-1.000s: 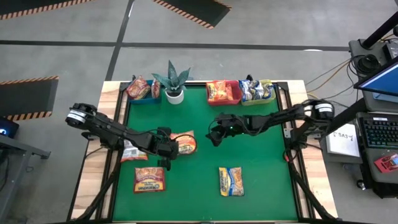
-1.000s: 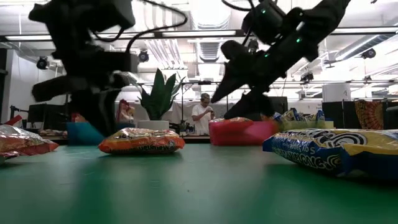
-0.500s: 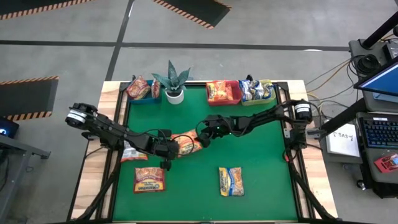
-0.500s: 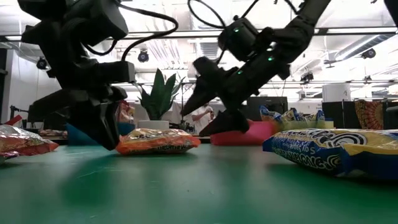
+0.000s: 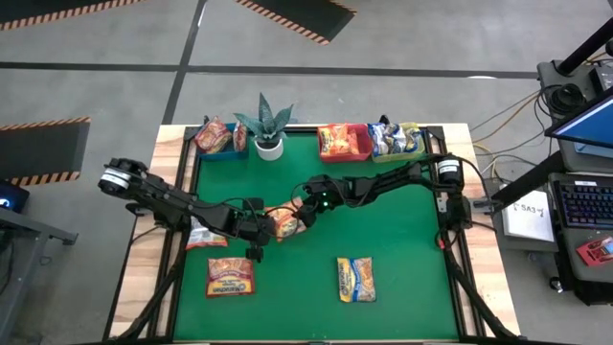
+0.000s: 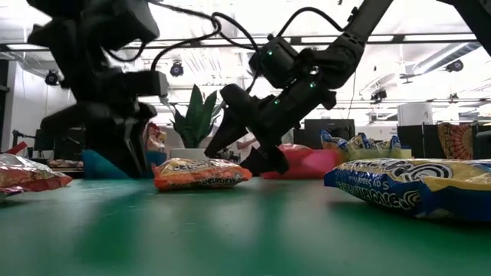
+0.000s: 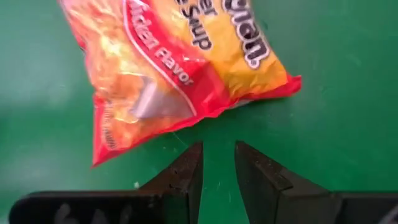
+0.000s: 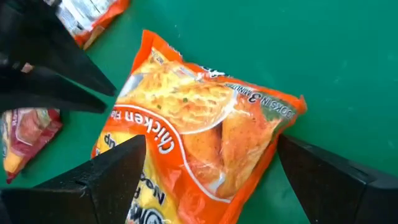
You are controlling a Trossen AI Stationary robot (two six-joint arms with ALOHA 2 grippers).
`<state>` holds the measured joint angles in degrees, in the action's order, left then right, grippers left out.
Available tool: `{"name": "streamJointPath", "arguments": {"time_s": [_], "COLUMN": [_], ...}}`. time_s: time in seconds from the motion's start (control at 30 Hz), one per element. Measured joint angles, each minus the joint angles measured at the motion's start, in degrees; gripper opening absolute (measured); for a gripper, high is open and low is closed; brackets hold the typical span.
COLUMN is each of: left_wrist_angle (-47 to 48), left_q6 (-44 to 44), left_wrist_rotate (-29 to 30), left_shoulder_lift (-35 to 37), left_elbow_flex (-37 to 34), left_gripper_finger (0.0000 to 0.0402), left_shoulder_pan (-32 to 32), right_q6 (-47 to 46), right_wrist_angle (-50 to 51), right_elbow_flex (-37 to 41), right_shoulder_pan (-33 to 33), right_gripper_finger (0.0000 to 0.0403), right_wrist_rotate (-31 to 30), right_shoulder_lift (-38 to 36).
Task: Sort Maruchan noodles
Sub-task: Put the orange noodle pack into the red bin
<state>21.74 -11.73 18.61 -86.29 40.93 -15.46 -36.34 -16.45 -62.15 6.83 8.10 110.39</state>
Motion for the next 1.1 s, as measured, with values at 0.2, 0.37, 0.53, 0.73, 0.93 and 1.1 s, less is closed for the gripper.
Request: {"name": "streamJointPath", "arguments": {"time_s": [0.2, 0.37, 0.53, 0.73, 0.93, 1.1], "left_wrist_angle": [-7.1, -13.8, -14.9, -17.9, -22.9, -23.8], "left_q6": [4.7, 6.3, 2.6, 1.0, 1.0, 0.5], "left_wrist_rotate": [-0.1, -0.1, 0.2, 1.0, 0.4, 0.3], "left_shoulder_lift": [2.0, -0.3, -0.7, -0.8, -0.8, -0.9], "left_elbow_flex": [0.7, -2.3, -5.1, -7.6, -9.2, -9.3], "left_gripper_finger": [0.0075, 0.0075, 0.0075, 0.0075, 0.0075, 0.0075], "left_shoulder_pan": [0.4, 1.4, 2.2, 2.3, 2.4, 2.4], "right_q6": [0.4, 0.4, 0.4, -0.2, -3.4, -5.0], "right_wrist_angle": [-0.7, -0.9, -1.3, -4.8, -7.0, -7.0], "right_elbow_flex": [-0.3, 0.0, 0.1, 0.1, 0.1, 0.1], "right_shoulder_pan": [0.1, 0.0, -0.1, -0.3, -0.3, -0.3], "right_gripper_finger": [0.0352, 0.0352, 0.0352, 0.0352, 0.0339, 0.0308], "right_wrist_rotate": [2.1, 2.5, 4.4, 6.1, 5.7, 4.9], "right_shoulder_lift": [1.2, 1.2, 1.1, 1.1, 1.1, 1.1]}}
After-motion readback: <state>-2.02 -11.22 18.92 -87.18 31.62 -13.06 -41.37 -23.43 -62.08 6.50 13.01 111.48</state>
